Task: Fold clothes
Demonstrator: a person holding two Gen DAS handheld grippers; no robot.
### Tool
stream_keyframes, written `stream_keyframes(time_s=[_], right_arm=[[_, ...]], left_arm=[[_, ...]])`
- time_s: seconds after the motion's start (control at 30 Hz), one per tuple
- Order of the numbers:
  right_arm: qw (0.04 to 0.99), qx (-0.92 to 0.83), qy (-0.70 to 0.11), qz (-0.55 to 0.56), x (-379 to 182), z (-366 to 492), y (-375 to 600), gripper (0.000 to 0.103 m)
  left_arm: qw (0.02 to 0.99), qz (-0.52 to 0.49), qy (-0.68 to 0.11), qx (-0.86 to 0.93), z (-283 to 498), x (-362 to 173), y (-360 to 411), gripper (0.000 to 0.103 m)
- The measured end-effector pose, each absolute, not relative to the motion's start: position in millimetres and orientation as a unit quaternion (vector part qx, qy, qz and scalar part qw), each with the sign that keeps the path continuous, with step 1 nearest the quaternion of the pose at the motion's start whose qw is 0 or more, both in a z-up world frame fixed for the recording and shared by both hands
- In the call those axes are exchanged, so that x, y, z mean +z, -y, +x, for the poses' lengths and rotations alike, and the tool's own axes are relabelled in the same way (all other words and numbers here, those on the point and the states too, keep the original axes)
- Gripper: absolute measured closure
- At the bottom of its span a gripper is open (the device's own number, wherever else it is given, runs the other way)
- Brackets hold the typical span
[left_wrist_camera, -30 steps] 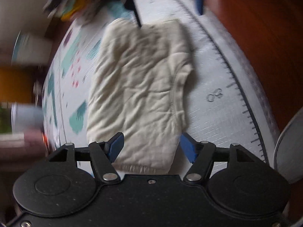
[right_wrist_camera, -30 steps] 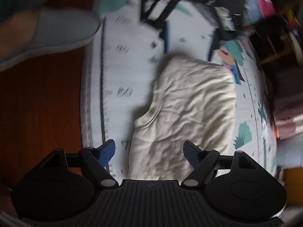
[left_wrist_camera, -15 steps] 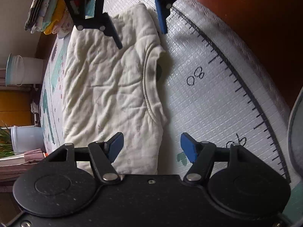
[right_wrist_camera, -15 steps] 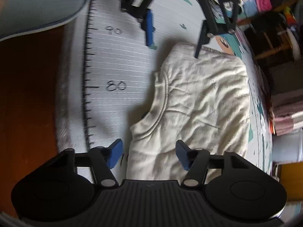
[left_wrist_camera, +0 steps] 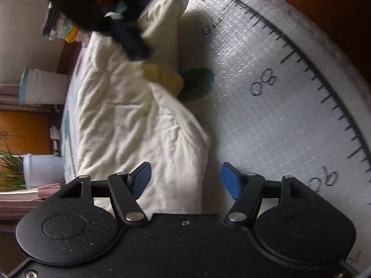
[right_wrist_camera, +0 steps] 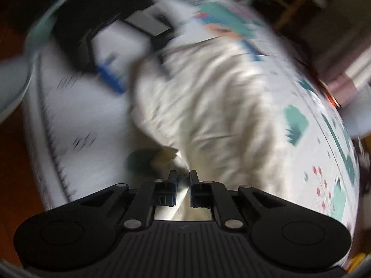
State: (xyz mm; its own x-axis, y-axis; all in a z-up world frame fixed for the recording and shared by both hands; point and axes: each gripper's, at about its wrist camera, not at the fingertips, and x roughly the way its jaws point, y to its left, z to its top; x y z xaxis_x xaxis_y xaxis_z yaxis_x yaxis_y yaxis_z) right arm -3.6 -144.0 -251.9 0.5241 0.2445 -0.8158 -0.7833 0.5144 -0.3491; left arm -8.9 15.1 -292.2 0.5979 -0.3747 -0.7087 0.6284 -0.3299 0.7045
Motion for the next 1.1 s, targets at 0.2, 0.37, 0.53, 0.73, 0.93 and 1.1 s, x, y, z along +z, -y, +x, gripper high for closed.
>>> stream_keyframes(time_s=[0.2,0.37,0.53,0.73,0.93,1.1], right_arm=[[0.835,0.297,-0.369,-0.28,-220,22,181,0.092],[0.841,0.308,-0.383,-0.227,-207,28,186,0.092],[0.832,0.33,-0.377,-0.239,-198,34,181,0.092],[0.838,0.342,-0.354,-0.237,-132,54,195,0.093],[0.876,0.318,-0.294,-0.212,-8,79,230,0.093],[0.878,0.347,-0.245,-0.22,73,57,251,0.093]], left_arm=[[0.587,0.695,-0.061,-0.41,-1,-298,-11,0.036],[0.594,0.684,-0.062,-0.419,5,-290,-2,0.055],[0.645,0.616,-0.139,-0.43,39,-232,17,0.09],[0.719,0.526,-0.17,-0.422,81,-124,26,0.093],[0.801,0.414,-0.182,-0.393,103,-3,17,0.094],[0.846,0.335,-0.174,-0.377,82,76,-6,0.095]])
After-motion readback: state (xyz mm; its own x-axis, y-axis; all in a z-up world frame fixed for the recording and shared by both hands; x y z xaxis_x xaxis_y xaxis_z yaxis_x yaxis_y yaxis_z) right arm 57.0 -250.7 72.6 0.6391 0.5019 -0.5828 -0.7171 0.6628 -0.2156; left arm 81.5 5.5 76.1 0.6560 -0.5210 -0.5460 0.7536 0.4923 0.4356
